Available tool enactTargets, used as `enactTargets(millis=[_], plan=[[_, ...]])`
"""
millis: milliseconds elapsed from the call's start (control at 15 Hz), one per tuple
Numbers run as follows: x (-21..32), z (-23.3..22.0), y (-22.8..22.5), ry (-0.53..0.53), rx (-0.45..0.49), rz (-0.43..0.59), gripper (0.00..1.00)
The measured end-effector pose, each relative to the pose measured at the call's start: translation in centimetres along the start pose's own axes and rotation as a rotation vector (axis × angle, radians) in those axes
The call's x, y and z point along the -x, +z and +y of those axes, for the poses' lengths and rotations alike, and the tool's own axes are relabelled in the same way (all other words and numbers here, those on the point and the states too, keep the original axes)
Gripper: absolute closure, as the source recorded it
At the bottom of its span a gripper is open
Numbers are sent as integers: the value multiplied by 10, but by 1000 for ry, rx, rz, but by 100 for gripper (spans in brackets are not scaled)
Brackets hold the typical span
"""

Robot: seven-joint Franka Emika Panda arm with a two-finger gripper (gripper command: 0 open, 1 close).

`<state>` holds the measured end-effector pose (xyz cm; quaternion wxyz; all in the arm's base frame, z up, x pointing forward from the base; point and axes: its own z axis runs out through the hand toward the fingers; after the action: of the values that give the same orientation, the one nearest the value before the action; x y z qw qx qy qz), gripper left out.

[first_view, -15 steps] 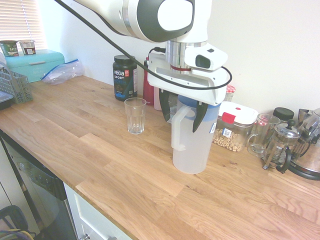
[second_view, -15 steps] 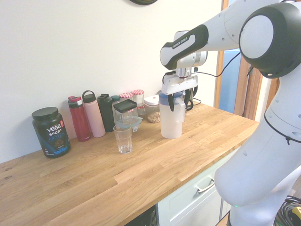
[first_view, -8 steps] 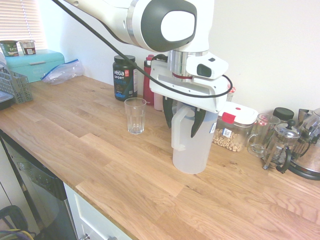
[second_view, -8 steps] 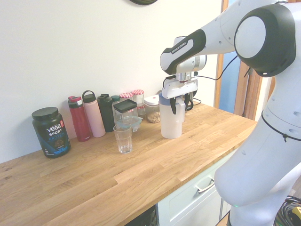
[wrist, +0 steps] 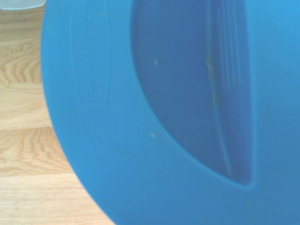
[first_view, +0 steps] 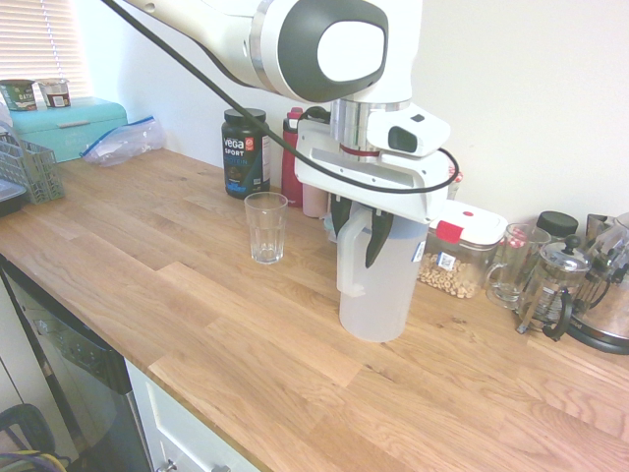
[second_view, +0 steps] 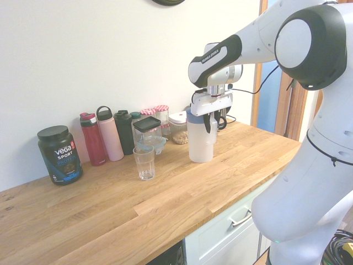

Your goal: Pour me some water

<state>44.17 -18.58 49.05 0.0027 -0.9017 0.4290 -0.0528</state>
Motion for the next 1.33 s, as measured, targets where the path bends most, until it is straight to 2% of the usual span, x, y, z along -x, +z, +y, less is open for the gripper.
enactTargets(millis=[400, 600, 733, 933, 1133, 1333], plan=[[-1, 3, 0, 5, -1, -1, 100], [-4, 12, -5, -40, -3, 7, 100], [-6, 22, -19, -133, -17, 31, 100], [-1, 30, -70, -301, -47, 81, 100], [16, 13, -114, -474, -98, 96, 100], [38, -14, -136, -665, -86, 71, 100]])
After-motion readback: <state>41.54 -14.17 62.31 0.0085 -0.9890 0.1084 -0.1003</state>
